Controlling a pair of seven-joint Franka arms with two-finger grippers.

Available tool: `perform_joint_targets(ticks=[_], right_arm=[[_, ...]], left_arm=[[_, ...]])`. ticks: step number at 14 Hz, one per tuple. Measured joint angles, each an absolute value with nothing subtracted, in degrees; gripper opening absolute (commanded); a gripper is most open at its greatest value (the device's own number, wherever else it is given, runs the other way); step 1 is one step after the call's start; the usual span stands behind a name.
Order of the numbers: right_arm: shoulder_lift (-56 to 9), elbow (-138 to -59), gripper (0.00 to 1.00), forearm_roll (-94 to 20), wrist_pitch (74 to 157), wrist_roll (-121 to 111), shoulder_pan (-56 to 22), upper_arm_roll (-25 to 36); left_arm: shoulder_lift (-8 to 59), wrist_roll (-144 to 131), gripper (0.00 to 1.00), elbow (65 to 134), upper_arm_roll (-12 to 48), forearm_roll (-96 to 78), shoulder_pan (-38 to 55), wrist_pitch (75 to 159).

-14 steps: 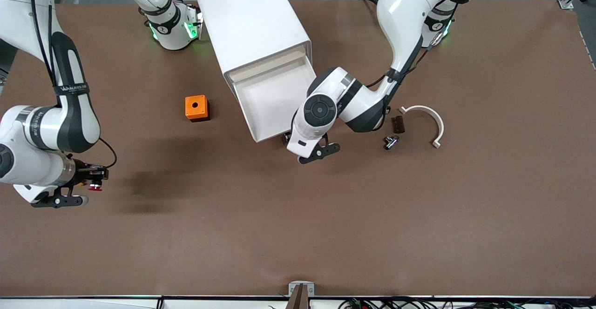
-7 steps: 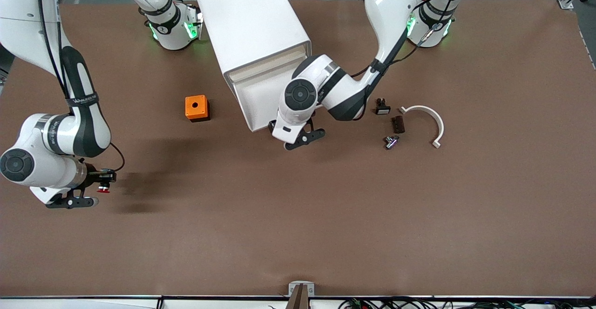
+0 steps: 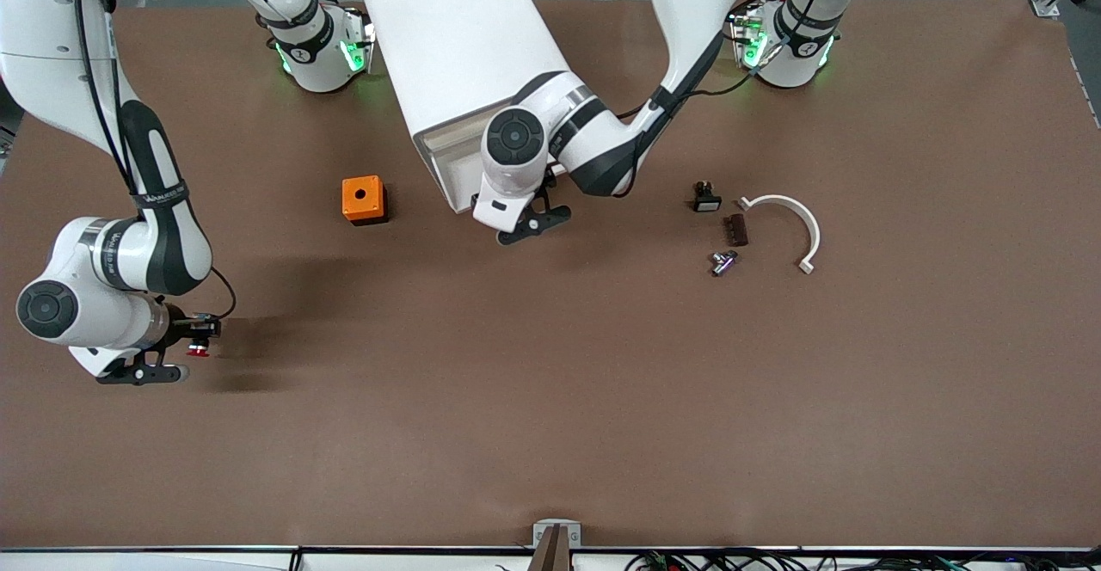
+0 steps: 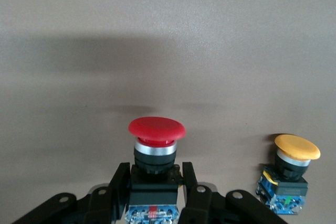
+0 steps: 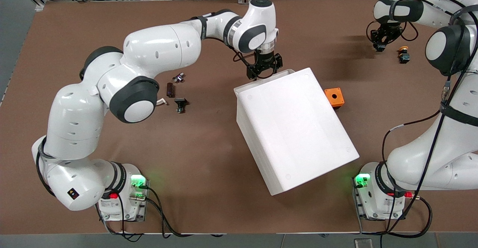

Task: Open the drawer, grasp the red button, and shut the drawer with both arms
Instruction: 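Open the right gripper while the left gripper pushes the drawer shut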

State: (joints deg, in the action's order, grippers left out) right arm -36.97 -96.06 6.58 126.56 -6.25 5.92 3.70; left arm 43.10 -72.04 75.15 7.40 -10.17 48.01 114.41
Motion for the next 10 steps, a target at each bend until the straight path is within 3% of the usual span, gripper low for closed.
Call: perform_joint_targets(ticks=[10], right_arm=[[-39.60, -96.10, 0.21, 6.58, 128.58, -6.26, 5.98, 3.70]], left_arm=[[43.06, -73.19, 1.00, 75.15, 7.81, -15.96, 50.34, 116.02]])
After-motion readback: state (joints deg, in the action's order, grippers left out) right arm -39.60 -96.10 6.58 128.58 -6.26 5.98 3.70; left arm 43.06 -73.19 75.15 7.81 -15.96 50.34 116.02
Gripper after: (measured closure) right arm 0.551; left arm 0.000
